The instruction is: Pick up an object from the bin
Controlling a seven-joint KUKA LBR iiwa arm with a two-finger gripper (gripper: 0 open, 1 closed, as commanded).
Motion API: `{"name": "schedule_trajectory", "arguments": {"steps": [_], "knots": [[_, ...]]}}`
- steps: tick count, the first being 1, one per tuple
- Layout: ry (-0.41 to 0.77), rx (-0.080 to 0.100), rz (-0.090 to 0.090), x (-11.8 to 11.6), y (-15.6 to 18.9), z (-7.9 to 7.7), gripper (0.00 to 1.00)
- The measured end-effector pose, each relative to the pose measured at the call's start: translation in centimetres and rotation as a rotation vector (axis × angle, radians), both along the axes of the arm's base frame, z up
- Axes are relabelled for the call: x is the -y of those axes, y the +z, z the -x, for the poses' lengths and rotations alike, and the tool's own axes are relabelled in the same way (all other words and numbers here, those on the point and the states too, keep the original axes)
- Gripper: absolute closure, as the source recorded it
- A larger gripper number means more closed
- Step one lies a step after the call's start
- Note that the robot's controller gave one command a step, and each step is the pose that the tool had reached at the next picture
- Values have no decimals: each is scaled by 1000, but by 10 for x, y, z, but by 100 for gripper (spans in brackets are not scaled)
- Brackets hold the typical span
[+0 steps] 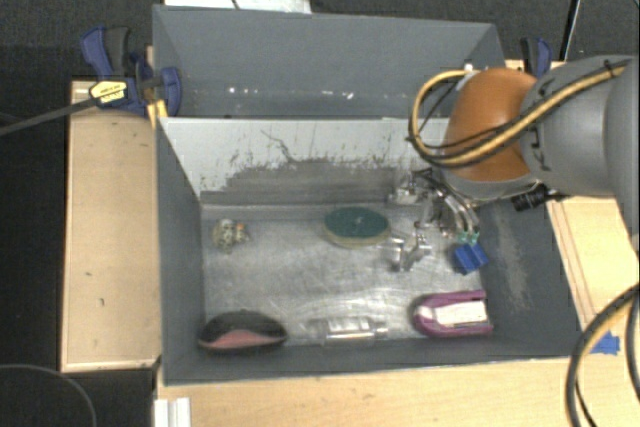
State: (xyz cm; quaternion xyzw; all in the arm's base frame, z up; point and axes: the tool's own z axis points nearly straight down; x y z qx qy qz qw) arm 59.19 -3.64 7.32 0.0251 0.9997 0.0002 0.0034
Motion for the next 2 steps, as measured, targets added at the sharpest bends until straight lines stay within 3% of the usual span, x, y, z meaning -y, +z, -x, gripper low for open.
{"name": "schedule_trajectory", "arguments": {"steps": [1, 2], "knots": [[2, 8, 1, 1, 3, -3, 100], [9, 4, 1, 1, 136, 9, 100]]}}
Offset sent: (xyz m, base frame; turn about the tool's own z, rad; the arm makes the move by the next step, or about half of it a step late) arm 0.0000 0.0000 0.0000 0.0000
